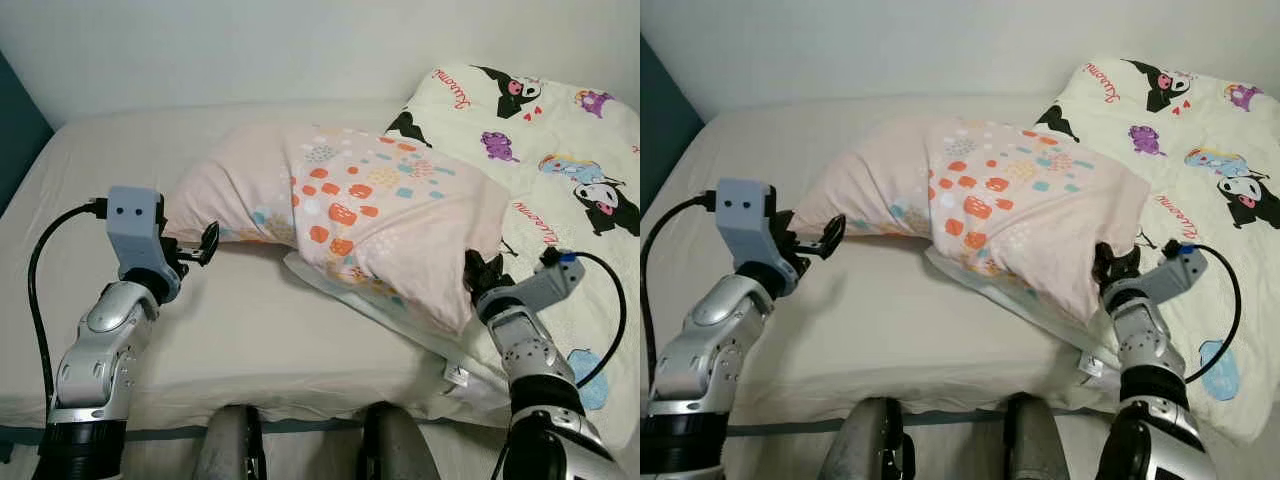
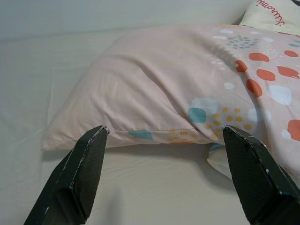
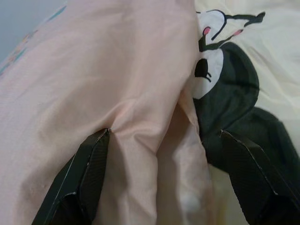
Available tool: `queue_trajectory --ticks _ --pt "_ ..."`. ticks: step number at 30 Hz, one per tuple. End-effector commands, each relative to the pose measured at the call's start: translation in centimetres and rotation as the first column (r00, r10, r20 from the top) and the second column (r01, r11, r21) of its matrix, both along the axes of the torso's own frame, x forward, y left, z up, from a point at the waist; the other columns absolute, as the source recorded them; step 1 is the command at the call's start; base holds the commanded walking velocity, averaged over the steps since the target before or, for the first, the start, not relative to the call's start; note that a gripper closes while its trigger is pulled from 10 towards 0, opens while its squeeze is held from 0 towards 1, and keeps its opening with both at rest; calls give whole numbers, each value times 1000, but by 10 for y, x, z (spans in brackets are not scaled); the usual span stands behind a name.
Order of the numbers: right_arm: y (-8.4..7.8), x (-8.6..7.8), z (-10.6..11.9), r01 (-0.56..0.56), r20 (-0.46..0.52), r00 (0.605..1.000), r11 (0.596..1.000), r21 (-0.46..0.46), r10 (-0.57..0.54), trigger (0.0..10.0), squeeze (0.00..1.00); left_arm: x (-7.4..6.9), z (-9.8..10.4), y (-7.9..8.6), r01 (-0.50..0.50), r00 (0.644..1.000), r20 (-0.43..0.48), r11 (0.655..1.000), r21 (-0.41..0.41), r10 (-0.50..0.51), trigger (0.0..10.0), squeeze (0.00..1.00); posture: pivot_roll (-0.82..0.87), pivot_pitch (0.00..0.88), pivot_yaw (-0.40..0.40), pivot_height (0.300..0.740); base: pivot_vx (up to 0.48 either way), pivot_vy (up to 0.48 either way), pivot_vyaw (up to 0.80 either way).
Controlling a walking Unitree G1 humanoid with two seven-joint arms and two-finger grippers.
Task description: Clean up the room
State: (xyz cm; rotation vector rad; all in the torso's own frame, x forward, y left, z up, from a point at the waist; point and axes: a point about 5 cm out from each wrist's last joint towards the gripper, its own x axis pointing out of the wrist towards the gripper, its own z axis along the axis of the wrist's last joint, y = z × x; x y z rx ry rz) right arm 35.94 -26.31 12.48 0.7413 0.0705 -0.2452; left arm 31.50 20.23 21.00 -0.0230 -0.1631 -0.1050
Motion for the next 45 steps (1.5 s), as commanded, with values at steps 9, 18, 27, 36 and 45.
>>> queue_trajectory --ticks 9,18,27,36,45 --pt "40 23 7 -120 23 992 990 -67 122 10000 0 -13 4 10 -59 998 1 992 107 59 10000 0 126 332 26 627 0 0 0" --pt "75 31 14 -207 64 975 974 -91 214 10000 0 -16 7 9 -74 997 18 989 127 73 10000 0 140 340 20 627 0 0 0" --pt "59 23 11 -31 123 991 986 -164 51 10000 0 -20 9 10 -98 995 41 985 145 93 10000 0 119 324 -9 627 0 0 0" --pt "5 -6 -12 267 104 959 964 -20 -263 10000 0 -20 6 3 -104 994 52 986 129 98 10000 0 101 310 -2 627 0 0 0" --pt "18 11 2 76 180 979 988 136 -100 10000 0 -15 11 2 -95 994 70 983 157 85 10000 0 111 317 14 627 0 0 0"
